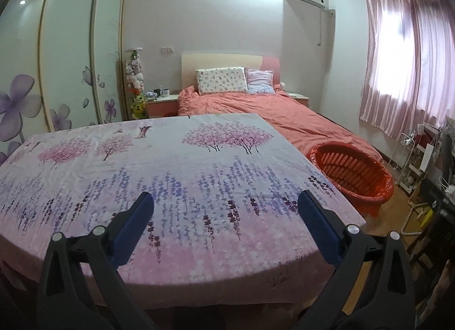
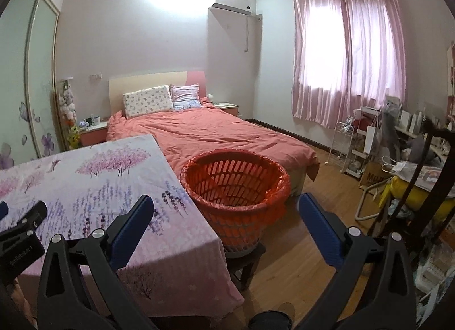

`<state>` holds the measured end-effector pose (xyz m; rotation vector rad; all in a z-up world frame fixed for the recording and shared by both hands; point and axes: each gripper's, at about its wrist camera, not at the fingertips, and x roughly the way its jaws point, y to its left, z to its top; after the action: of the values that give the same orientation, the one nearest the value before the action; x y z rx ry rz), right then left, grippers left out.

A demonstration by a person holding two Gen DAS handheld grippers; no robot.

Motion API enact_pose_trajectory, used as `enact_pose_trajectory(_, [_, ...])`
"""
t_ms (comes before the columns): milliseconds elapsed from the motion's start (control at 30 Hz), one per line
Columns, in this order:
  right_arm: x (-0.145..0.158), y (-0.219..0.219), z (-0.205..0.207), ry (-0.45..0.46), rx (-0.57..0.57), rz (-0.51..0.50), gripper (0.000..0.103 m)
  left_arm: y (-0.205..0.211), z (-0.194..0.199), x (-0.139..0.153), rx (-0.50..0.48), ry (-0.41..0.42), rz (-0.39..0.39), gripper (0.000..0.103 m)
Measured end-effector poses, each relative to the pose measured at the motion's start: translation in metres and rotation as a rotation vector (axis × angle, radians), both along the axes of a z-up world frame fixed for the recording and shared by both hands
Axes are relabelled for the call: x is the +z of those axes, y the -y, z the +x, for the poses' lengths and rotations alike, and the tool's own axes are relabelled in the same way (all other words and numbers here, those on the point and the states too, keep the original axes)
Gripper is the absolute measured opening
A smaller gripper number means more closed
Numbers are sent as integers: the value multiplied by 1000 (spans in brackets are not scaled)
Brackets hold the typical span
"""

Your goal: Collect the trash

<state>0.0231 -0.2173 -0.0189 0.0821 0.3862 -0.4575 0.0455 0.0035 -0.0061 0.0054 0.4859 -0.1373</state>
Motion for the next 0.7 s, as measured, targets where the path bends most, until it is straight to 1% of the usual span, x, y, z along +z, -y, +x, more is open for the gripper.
enact_pose_trajectory(167, [-5, -6, 3, -35, -23, -18, 101, -2, -10, 1, 26, 16, 0, 99])
enact_pose_trajectory(300, [-10, -12, 1, -61, -30, 1, 101, -4, -11, 1, 44, 9, 5, 99])
enact_pose_trajectory(467, [-11, -16, -4, -63, -46, 5, 101, -4, -11, 1, 53, -13, 8, 99])
enact_pose_trajectory(700, [-13, -16, -6, -80, -48, 37, 101, -2, -13, 1, 57, -23, 17, 99])
